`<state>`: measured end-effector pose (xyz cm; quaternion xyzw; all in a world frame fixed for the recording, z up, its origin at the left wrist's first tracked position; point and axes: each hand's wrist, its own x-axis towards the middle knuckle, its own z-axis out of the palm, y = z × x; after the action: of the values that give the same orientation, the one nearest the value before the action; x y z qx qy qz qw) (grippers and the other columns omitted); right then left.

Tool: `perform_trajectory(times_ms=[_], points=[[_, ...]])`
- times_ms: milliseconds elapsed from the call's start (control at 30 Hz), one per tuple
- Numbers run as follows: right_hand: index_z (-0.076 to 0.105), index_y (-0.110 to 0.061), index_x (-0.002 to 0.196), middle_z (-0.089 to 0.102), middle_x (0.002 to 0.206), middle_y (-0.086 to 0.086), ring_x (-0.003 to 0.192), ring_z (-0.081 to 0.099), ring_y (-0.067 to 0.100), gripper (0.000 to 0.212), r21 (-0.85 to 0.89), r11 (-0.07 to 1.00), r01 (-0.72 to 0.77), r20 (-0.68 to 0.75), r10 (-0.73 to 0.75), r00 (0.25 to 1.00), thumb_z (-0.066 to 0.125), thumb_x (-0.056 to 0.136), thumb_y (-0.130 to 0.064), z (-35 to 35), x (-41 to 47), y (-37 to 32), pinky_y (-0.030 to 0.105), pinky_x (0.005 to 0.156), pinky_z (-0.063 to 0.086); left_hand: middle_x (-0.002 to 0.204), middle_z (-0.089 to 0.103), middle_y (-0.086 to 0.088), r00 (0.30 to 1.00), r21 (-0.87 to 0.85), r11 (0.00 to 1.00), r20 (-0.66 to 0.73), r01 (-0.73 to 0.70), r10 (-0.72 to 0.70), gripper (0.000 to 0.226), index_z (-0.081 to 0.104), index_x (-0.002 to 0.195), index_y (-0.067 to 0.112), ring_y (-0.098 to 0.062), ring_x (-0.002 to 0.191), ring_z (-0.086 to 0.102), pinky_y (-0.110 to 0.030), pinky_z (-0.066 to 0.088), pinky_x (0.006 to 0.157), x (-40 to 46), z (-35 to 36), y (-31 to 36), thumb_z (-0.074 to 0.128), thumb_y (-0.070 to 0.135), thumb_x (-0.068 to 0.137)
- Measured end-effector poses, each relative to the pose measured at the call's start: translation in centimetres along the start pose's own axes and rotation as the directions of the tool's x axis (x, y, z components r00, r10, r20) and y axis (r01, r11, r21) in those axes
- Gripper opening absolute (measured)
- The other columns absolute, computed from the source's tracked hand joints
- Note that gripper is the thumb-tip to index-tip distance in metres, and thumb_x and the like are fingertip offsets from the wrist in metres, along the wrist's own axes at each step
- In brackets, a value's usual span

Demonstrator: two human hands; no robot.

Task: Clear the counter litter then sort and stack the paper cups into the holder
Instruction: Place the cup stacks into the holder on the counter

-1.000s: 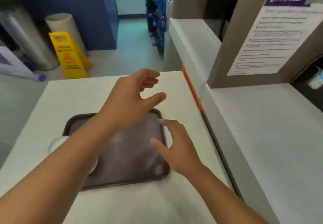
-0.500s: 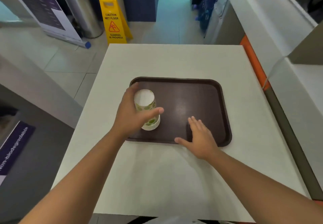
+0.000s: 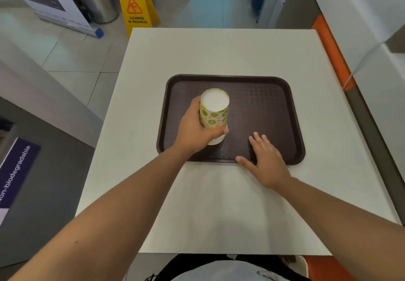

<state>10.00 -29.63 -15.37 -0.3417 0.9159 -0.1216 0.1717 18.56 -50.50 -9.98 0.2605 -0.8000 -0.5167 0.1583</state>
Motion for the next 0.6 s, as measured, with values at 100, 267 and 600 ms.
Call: perform_trajectory(times_ms=[100,267,600], points=[[0.021,-0.017,0.152,0.010,0.162,-0.002,0.149,0.004,0.017,0.084,0.003,1.000,0.001,-0.008,-0.001,1.000,0.040,0.088,-0.068,0.1,0.1,0.2,0.038,0.119,0.011,0.118,0.060,0.011,0.999,0.030,0.999,0.024,0.025,-0.026,0.084,0.046,0.126,0.025,-0.007,0.107,0.059,-0.021,0.051,0.086,0.6,0.4,-0.3,0.091,0.036,0.056],[0.020,-0.019,0.153,0.010,0.162,-0.003,0.149,0.003,0.016,0.084,0.021,1.000,0.002,-0.017,-0.001,1.000,0.039,0.087,-0.068,0.3,0.0,0.4,0.040,0.119,0.011,0.119,0.061,0.007,0.999,0.072,0.997,0.025,0.037,-0.039,0.081,0.050,0.126,0.022,-0.011,0.109,0.060,-0.029,0.054,0.089,0.7,1.0,-1.4,0.090,0.040,0.058],[0.021,-0.020,0.153,0.011,0.162,-0.004,0.149,0.004,0.016,0.085,0.008,1.000,-0.003,-0.014,0.004,1.000,0.037,0.087,-0.070,0.2,0.1,0.4,0.039,0.119,0.013,0.115,0.064,0.007,1.000,0.093,0.996,-0.021,0.007,-0.005,0.071,0.057,0.121,0.021,-0.010,0.105,0.062,-0.028,0.055,0.087,0.2,2.3,-1.3,0.088,0.038,0.060]])
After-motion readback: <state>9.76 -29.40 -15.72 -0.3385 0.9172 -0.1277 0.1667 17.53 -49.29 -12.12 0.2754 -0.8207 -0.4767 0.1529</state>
